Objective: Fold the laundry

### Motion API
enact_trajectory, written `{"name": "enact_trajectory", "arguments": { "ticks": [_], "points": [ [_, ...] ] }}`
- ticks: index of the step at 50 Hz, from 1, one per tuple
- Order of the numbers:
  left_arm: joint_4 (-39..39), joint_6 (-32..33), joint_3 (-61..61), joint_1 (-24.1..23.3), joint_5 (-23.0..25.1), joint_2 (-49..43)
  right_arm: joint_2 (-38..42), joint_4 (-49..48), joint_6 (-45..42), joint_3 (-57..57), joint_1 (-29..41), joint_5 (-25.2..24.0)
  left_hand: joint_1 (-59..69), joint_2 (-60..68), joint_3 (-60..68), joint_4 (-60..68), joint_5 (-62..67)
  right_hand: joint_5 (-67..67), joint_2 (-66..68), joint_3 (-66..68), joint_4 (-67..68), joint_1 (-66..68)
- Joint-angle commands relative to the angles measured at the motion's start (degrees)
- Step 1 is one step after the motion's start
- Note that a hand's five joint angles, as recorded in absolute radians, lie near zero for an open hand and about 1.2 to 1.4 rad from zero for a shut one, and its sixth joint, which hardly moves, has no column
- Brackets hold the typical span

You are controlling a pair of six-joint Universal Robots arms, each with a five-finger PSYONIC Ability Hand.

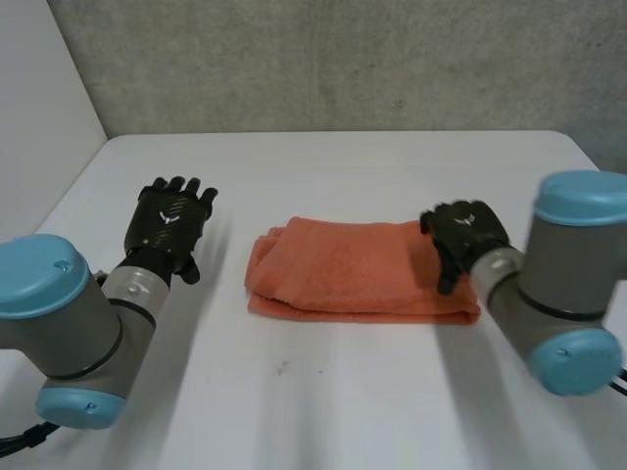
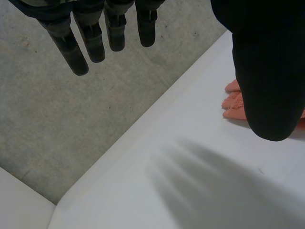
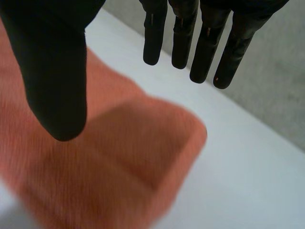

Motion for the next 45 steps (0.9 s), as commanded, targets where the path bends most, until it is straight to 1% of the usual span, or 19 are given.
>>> {"name": "enact_trajectory", "arguments": {
  "ticks": [1,9,12,13,14,15,21,24,27,29,30,33,34,36,37,41,42,44,45],
  "points": [
    [0.0,0.0,0.0,0.0,0.0,0.0,-1.9,-1.0,1.5,8.9,-6.6,-6.9,-1.6,-1.6,-2.3,-1.7,-2.7,5.8,4.6,5.0,5.6,7.7],
    [0.0,0.0,0.0,-0.1,0.0,-0.2,-1.5,-5.7,3.0,12.1,-8.7,-7.1,-1.6,-1.6,-2.3,-1.7,-2.7,14.7,13.5,13.9,14.5,16.6],
    [0.0,0.0,-0.1,-0.1,0.0,-0.2,-1.5,-6.2,3.0,12.3,-8.7,-7.1,-1.6,-1.6,-2.3,-1.7,-2.7,21.8,20.5,20.9,21.5,23.7],
    [0.0,0.0,-0.2,-0.1,0.0,-0.2,-1.3,-6.5,3.0,12.3,-8.8,-7.0,-1.6,-1.6,-2.3,-1.7,-2.7,34.0,32.7,33.1,33.7,35.8],
    [0.0,0.0,-0.2,-0.1,0.0,-0.2,-1.1,-7.2,3.1,12.2,-8.9,-6.9,-1.6,-1.6,-2.3,-1.7,-2.7,52.4,51.1,51.6,52.2,54.3],
    [0.0,0.0,-0.4,-0.1,0.0,-0.1,-1.0,-7.6,3.3,12.1,-9.0,-7.0,-1.6,-1.6,-2.3,-1.7,-2.7,55.7,54.4,54.9,55.4,57.6],
    [0.1,0.0,-0.6,0.0,0.1,0.0,-0.5,-7.9,2.1,9.9,-9.8,-6.7,-1.6,-1.6,-2.3,-1.7,-2.7,55.7,54.5,54.9,55.5,57.6],
    [0.1,0.0,-0.5,0.0,0.1,0.1,-0.4,-7.7,-0.1,6.5,-9.7,-6.1,-1.6,-1.6,-2.3,-1.7,-2.7,55.7,54.5,54.9,55.5,57.6],
    [0.1,0.0,-0.5,0.0,0.0,0.1,-0.8,-7.0,-2.1,2.7,-7.8,-5.9,-1.6,-1.6,-2.3,-1.7,-2.7,55.7,54.5,54.9,55.5,57.6],
    [0.0,0.0,-0.5,0.1,0.0,0.3,-0.8,-6.7,-2.4,-0.2,-4.8,-5.9,-1.6,-1.6,-2.3,-1.7,-2.7,55.7,54.5,54.9,55.5,57.6],
    [0.0,-0.1,-0.4,0.1,-0.1,0.4,-0.5,-6.2,-2.5,-3.6,-0.6,-6.0,-1.6,-1.6,-2.3,-1.7,-2.7,55.7,54.5,54.9,55.5,57.6],
    [0.0,-0.3,-0.4,0.1,-0.1,1.5,0.1,-4.2,-2.7,-9.1,5.7,-6.1,-1.6,-1.6,-2.3,-1.7,-2.7,55.7,54.5,54.9,55.5,57.6],
    [0.0,-0.4,-0.4,0.2,-0.1,1.9,1.1,-2.2,-2.8,-12.3,9.0,-6.6,-1.6,-1.6,-2.3,-1.7,-2.7,55.7,54.5,54.9,55.5,57.6],
    [-0.1,-1.1,-0.4,0.3,-0.1,2.9,3.6,-0.3,-2.9,-15.5,12.1,-7.3,-1.6,-1.6,-2.3,-1.7,-2.7,55.7,54.5,54.9,55.5,57.6],
    [-0.1,-1.4,-0.4,0.3,-0.1,3.2,6.7,1.1,-3.2,-18.3,14.9,-7.9,-1.6,-1.6,-2.3,-1.7,-2.7,55.7,54.5,54.9,55.5,57.6],
    [-0.1,-3.9,-0.2,0.6,0.0,4.4,13.3,4.1,-3.7,-23.5,21.4,-10.4,-1.6,-1.6,-2.3,-1.7,-2.7,55.7,54.5,54.9,55.5,57.6],
    [-0.1,-5.0,-0.2,0.7,0.0,4.8,13.3,4.1,-3.7,-23.5,21.4,-10.4,-1.6,-1.6,-2.3,-1.7,-2.7,55.7,54.5,54.9,55.5,57.6],
    [-0.2,-6.1,0.0,0.8,0.0,5.0,16.4,5.4,-4.5,-25.5,23.4,-10.3,-1.6,-1.6,-2.3,-1.7,-2.7,55.7,54.5,54.9,55.5,57.6],
    [-0.2,-6.7,0.1,0.8,0.1,5.1,17.9,5.9,-5.1,-26.3,23.6,-9.2,-1.6,-1.6,-2.3,-1.7,-2.7,47.3,46.0,46.5,47.0,49.2]
  ]
}}
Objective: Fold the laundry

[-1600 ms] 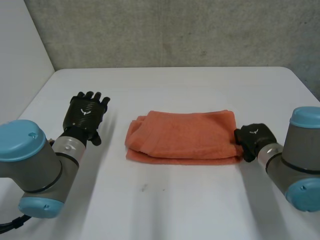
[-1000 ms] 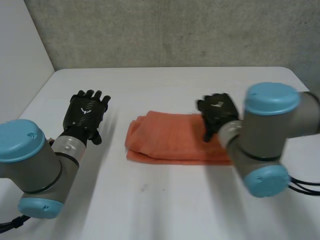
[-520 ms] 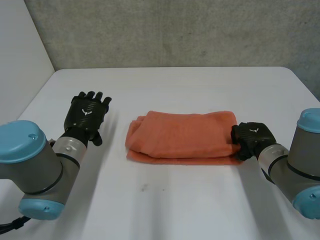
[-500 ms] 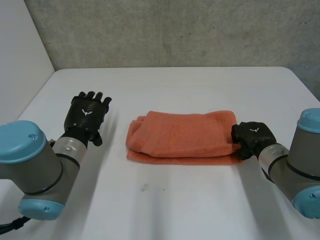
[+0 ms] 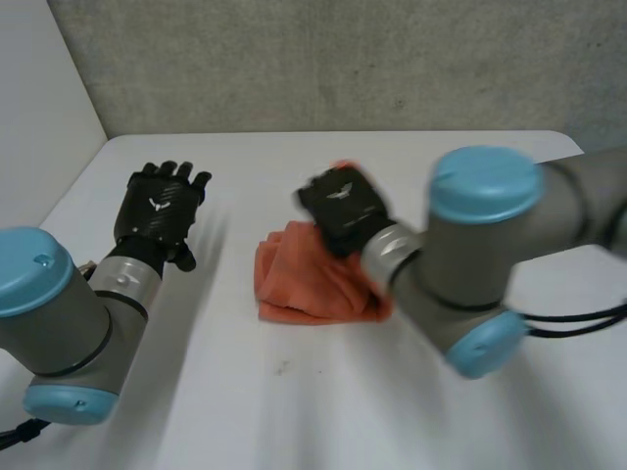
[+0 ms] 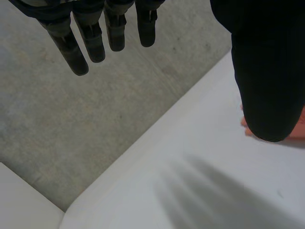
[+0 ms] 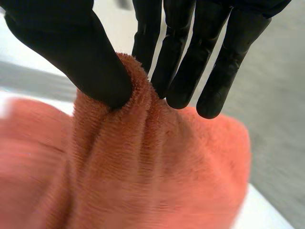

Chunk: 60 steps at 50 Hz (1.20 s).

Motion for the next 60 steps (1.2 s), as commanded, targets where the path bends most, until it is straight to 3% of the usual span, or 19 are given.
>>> {"name": "enact_trajectory", "arguments": {
  "ticks": [1,3,4,5,9,16,21,22,26,39,48,53,56,57,60],
  "points": [
    [-0.1,-5.5,0.6,0.4,0.2,1.8,10.9,4.8,-2.1,-7.7,7.7,0.1,-1.6,-1.6,-2.3,-1.7,-2.7,-10.8,-12.0,-12.3,-12.9,2.5],
    [-0.3,-6.4,0.9,0.4,0.2,1.8,11.0,5.0,-2.3,-8.5,7.7,3.1,-1.6,-1.6,-2.3,-1.7,-2.7,-41.5,-42.6,-42.9,-43.6,-28.2],
    [-0.4,-6.7,1.2,0.3,0.3,1.9,10.8,5.1,-2.2,-9.0,7.6,6.9,-1.6,-1.6,-2.3,-1.7,-2.7,-53.4,-54.6,-54.9,-55.5,-40.1],
    [-1.1,-7.4,1.9,0.0,0.4,1.9,10.6,5.1,-2.2,-9.1,7.5,8.5,-1.6,-1.6,-2.3,-1.7,-2.7,-55.9,-57.0,-57.3,-58.0,-42.6],
    [-3.2,-9.5,4.8,-0.7,0.6,1.9,8.1,4.8,0.1,-8.8,7.2,12.9,-1.6,-1.6,-2.3,-1.7,-2.7,-56.1,-57.3,-57.6,-58.2,-42.8],
    [-8.4,-14.9,11.8,-3.8,0.7,0.8,2.7,5.0,11.4,-5.3,1.5,12.6,-1.2,-1.2,-1.9,-1.3,-2.3,-56.1,-57.3,-57.6,-58.2,-42.8],
    [-15.4,-21.0,19.4,-7.5,0.7,-6.5,1.9,5.5,16.8,-5.0,-0.9,9.6,-1.2,-1.2,-1.9,-1.3,-2.3,-56.1,-57.3,-57.6,-58.2,-42.8],
    [-17.1,-21.9,21.2,-8.8,0.5,-8.8,2.2,6.7,18.1,-5.0,-3.2,6.3,-1.2,-1.2,-1.9,-1.3,-2.3,-56.1,-57.3,-57.6,-58.2,-42.8],
    [-20.8,-22.8,23.8,-9.8,0.0,-14.5,5.9,8.5,18.3,-6.2,-5.2,4.6,-1.2,-1.2,-1.9,-1.3,-2.3,-56.1,-57.3,-57.6,-58.2,-42.8],
    [-22.6,-21.6,22.4,-9.5,-2.9,-22.0,14.4,14.1,17.2,-10.9,-7.4,4.1,-1.6,-1.6,-2.3,-1.7,-2.7,-56.1,-57.3,-57.6,-58.2,-42.8],
    [-22.5,-20.9,21.7,-9.3,-2.4,-15.6,12.7,14.8,15.4,-11.8,-7.3,4.3,-1.6,-1.6,-2.3,-1.7,-2.7,-56.1,-57.3,-57.6,-58.2,-42.8],
    [-22.6,-21.2,22.5,-9.2,-2.5,-7.2,1.0,13.8,16.2,-10.7,-8.5,5.3,-1.6,-1.6,-2.3,-1.7,-2.7,-56.1,-57.3,-57.6,-58.2,-42.8],
    [-23.0,-21.4,23.1,-8.8,-2.5,-3.2,-2.1,13.3,16.2,-10.1,-9.3,6.4,-1.6,-1.6,-2.3,-1.7,-2.7,-56.1,-57.3,-57.6,-58.2,-42.8],
    [-23.0,-21.4,23.2,-8.8,-2.5,-3.2,-6.4,12.6,16.2,-8.4,-10.3,9.1,-1.6,-1.6,-2.3,-1.7,-2.7,-56.1,-57.3,-57.6,-58.2,-42.8],
    [-28.4,-21.7,25.8,-5.6,-2.7,3.6,-9.8,12.2,16.1,-6.8,-11.0,11.2,-1.6,-1.6,-2.3,-1.7,-2.7,-56.1,-57.3,-57.6,-58.2,-42.8]
  ]
}}
